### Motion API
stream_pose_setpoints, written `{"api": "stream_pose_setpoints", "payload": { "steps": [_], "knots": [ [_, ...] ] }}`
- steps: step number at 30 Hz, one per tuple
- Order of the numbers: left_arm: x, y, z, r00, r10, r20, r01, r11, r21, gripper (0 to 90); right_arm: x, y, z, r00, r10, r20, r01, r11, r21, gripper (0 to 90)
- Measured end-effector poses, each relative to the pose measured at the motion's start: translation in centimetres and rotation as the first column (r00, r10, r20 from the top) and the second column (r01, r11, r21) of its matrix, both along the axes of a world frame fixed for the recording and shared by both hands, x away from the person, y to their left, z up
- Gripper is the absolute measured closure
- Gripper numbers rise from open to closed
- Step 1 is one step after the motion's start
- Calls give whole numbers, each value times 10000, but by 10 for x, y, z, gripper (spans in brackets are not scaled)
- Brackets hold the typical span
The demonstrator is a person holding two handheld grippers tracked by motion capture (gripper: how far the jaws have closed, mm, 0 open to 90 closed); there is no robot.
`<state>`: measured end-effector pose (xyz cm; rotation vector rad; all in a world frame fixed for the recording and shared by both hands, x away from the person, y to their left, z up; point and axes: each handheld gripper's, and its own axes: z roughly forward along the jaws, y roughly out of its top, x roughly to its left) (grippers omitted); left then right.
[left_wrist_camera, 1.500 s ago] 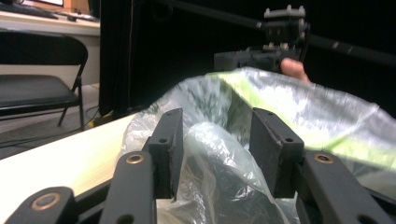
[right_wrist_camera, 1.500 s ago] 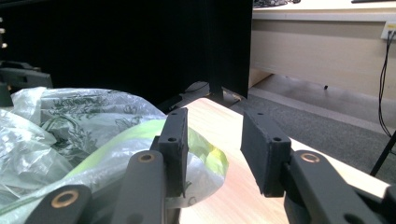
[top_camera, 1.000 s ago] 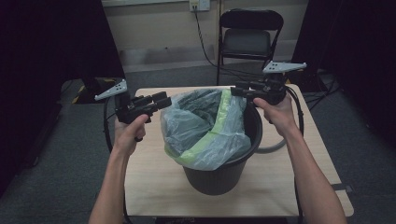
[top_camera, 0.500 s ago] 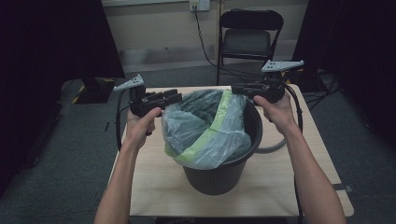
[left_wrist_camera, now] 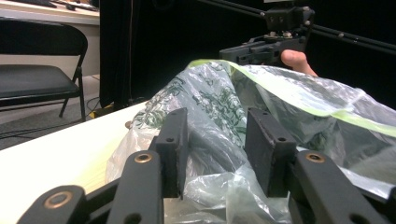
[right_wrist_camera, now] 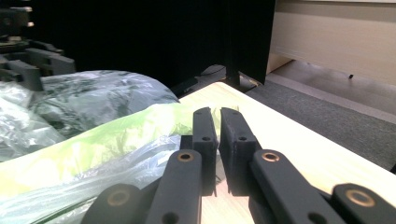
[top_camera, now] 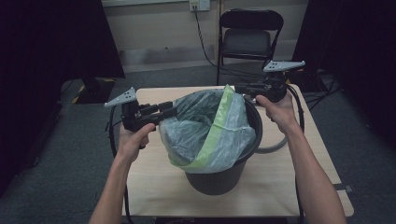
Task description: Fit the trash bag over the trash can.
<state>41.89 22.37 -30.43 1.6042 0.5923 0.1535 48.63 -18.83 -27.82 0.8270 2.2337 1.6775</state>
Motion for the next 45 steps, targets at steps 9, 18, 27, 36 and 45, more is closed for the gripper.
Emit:
{"api": "stream_pose_setpoints", "payload": {
  "steps": [9, 18, 27, 36, 45],
  "knots": [
    [14, 4, 16, 9997, 243, 96, -237, 9983, -538, 568, -13, 9, 18, 9990, 122, 426, -133, 9996, 244, 680],
    [41, -13, 2, 9975, 553, -439, -566, 9980, -282, 560, -3, 31, 11, 9990, 431, -88, -434, 9986, -310, 601],
    [25, -8, -3, 9989, 422, -219, -428, 9987, -259, 573, -4, 29, 10, 9996, 288, 24, -287, 9990, -329, 804],
    [17, -10, -3, 9994, 331, -92, -333, 9993, -166, 581, -7, 15, 11, 9997, 170, 186, -176, 9993, 337, 900],
    [12, -11, -3, 9993, 382, 52, -381, 9992, -116, 588, -13, -30, -10, 9983, -577, 30, 571, 9931, 1022, 900]
  ]
}}
